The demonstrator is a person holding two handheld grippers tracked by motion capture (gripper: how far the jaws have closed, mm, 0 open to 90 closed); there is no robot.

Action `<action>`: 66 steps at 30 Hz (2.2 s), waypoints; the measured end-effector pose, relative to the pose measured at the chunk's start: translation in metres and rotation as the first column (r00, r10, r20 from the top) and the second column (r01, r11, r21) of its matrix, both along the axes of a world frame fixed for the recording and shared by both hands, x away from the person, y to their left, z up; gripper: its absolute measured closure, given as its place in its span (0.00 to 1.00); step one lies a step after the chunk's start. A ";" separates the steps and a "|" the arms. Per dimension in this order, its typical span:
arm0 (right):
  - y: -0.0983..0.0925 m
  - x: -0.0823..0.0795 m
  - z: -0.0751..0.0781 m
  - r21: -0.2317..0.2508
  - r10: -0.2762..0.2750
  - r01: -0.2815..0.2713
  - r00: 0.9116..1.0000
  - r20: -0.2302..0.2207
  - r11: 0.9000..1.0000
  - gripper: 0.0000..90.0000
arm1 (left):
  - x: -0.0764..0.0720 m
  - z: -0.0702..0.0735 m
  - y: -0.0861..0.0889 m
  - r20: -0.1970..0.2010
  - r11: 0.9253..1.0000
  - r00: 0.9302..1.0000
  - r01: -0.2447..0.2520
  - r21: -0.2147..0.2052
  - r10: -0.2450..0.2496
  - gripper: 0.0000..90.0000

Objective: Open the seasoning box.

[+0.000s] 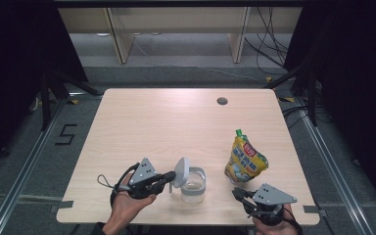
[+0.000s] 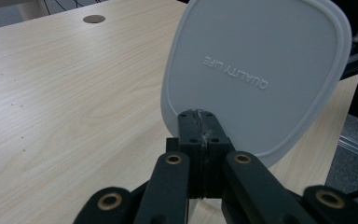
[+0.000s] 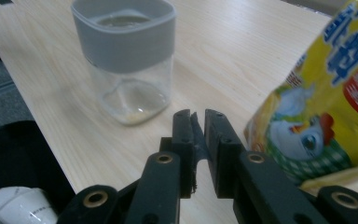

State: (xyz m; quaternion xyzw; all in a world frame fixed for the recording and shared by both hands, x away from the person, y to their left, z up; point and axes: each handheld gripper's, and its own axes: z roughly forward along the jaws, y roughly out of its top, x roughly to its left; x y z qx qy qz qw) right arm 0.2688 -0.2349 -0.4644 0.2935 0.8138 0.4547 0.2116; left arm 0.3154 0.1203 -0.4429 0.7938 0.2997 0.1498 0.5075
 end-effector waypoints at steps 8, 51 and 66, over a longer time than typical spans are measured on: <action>0.027 0.009 0.009 0.046 0.062 -0.063 0.998 0.009 0.997 0.96 | 0.000 0.000 0.000 0.003 1.000 1.000 0.001 -0.001 -0.001 0.99; 0.116 0.020 0.046 0.066 0.240 -0.246 0.967 0.086 0.967 1.00 | -0.007 -0.004 0.028 -0.007 0.999 1.000 -0.019 -0.033 0.019 0.75; 0.129 0.017 0.046 0.055 0.258 -0.264 0.961 0.102 0.963 0.99 | -0.028 -0.024 0.070 -0.045 0.993 0.993 -0.115 -0.028 0.114 0.53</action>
